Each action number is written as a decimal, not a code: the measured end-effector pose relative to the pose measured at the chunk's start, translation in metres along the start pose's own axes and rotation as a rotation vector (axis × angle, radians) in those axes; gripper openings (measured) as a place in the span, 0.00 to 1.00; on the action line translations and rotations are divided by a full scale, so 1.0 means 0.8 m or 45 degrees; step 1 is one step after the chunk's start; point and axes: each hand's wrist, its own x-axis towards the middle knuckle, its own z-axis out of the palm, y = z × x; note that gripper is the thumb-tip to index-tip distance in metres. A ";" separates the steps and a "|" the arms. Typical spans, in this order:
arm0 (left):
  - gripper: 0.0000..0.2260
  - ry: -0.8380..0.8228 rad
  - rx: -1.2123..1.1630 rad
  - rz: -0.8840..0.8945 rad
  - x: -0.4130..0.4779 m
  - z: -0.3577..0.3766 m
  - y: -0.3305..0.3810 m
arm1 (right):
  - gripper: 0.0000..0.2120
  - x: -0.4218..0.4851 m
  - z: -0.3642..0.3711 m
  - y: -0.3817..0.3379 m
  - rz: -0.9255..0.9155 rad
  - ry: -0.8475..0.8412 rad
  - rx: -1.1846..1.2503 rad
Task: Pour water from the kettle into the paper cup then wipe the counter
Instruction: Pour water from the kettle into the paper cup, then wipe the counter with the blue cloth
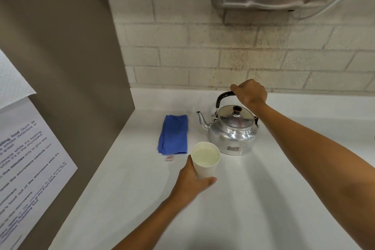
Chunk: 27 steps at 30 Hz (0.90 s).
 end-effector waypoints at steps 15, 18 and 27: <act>0.36 -0.106 0.023 0.031 -0.002 -0.010 0.001 | 0.21 -0.004 0.007 -0.002 -0.049 0.004 0.001; 0.39 -0.249 0.101 0.081 -0.005 -0.034 -0.002 | 0.18 -0.025 -0.002 0.000 -0.089 0.164 0.094; 0.27 0.060 0.247 0.162 0.018 -0.143 0.004 | 0.28 -0.226 0.044 0.065 0.004 0.109 0.086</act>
